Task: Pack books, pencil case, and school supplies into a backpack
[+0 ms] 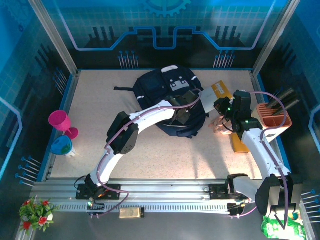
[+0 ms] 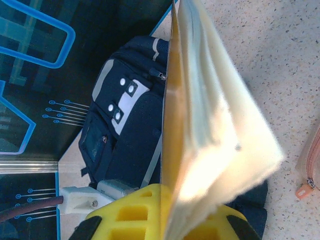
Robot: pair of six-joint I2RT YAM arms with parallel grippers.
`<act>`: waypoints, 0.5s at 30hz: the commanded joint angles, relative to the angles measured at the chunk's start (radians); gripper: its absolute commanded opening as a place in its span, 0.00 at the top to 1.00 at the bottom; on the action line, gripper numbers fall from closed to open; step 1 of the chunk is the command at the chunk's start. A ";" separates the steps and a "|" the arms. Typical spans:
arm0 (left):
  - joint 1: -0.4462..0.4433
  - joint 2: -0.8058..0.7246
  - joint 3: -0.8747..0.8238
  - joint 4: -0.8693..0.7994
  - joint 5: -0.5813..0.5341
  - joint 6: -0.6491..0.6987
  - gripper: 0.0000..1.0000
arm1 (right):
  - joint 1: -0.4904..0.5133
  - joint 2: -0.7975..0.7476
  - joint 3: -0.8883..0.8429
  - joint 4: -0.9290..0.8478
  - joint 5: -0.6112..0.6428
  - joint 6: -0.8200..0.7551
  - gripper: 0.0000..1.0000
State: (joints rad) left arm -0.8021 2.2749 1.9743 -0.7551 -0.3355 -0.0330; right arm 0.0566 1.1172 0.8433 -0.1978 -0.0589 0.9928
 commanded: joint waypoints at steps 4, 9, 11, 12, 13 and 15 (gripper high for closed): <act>0.052 -0.063 0.037 -0.035 0.099 -0.050 0.95 | -0.023 -0.028 0.020 -0.041 0.028 -0.030 1.00; 0.085 -0.112 0.008 -0.004 0.176 -0.082 1.00 | -0.036 -0.054 0.023 -0.067 0.050 -0.044 1.00; 0.099 -0.137 -0.006 0.011 0.201 -0.096 1.00 | -0.040 -0.069 0.023 -0.083 0.062 -0.052 1.00; 0.107 -0.152 -0.014 0.022 0.213 -0.102 1.00 | -0.043 -0.075 0.023 -0.089 0.068 -0.057 1.00; 0.116 -0.168 -0.025 0.035 0.225 -0.112 1.00 | -0.046 -0.080 0.023 -0.097 0.073 -0.062 1.00; 0.134 -0.204 -0.056 0.071 0.249 -0.135 1.00 | -0.052 -0.088 0.023 -0.115 0.077 -0.070 1.00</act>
State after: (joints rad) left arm -0.7113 2.1712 1.9457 -0.7315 -0.1196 -0.1020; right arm 0.0246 1.0531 0.8433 -0.2741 -0.0132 0.9554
